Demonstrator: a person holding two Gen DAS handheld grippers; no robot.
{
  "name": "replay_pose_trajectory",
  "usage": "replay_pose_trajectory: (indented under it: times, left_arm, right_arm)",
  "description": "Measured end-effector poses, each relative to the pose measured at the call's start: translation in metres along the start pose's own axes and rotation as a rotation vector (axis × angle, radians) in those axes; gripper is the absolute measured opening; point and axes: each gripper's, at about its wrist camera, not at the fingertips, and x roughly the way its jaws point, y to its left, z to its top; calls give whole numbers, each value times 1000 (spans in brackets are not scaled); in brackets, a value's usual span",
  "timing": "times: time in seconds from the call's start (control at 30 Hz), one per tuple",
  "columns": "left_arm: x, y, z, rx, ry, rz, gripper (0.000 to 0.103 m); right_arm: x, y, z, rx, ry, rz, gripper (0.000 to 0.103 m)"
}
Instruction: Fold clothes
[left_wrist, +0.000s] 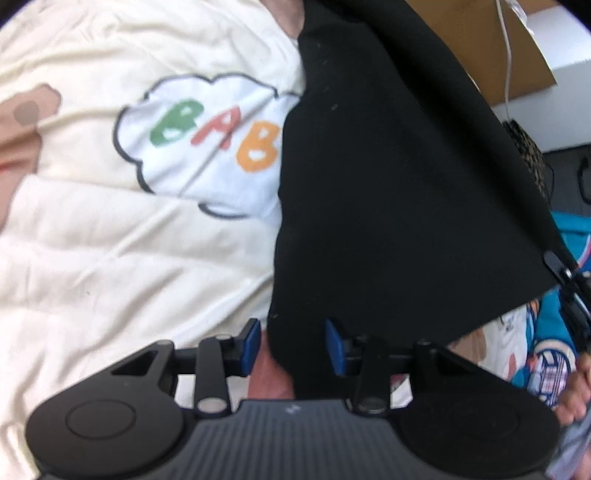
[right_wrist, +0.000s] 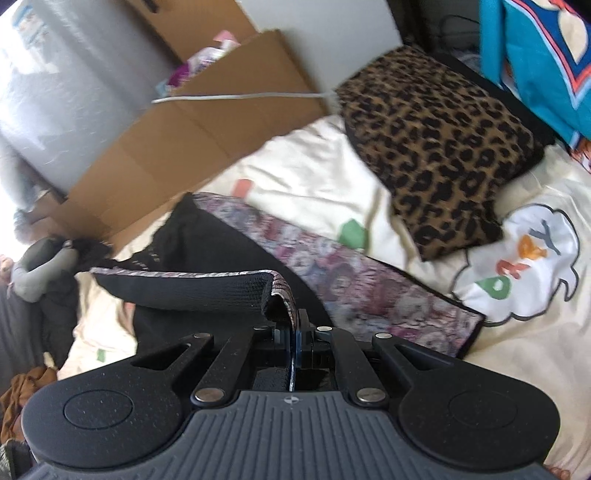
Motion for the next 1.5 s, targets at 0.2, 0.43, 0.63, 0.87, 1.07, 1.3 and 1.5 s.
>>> replay_pose_trajectory:
  times: [0.2,0.43,0.63,0.87,1.07,1.3,1.5]
  left_arm:
    - [18,9,-16,16,64,-97,40]
    - [38,16,-22,36,20,-136,40]
    - [28,21,-20,67,-59,-184,43]
    - [32,19,-23,96,-67,-304,43]
    - [39,14,-34,113,2,-370,9]
    - [29,10,-33,90,14,-443,2]
    - [27,3,-32,71,-1,-474,2]
  right_arm:
    - [20,-26,-2,32,37,-62,1]
    - [31,-44,-8,67,57,-125,1]
    - [38,-51,-5,74,47,-159,1]
    - [50,-60,2,80,88,-192,1]
    - [52,-62,-1,87,94,-186,1]
    - [39,-58,3,86,66,-157,1]
    - [29,-60,10,90,35,-152,1]
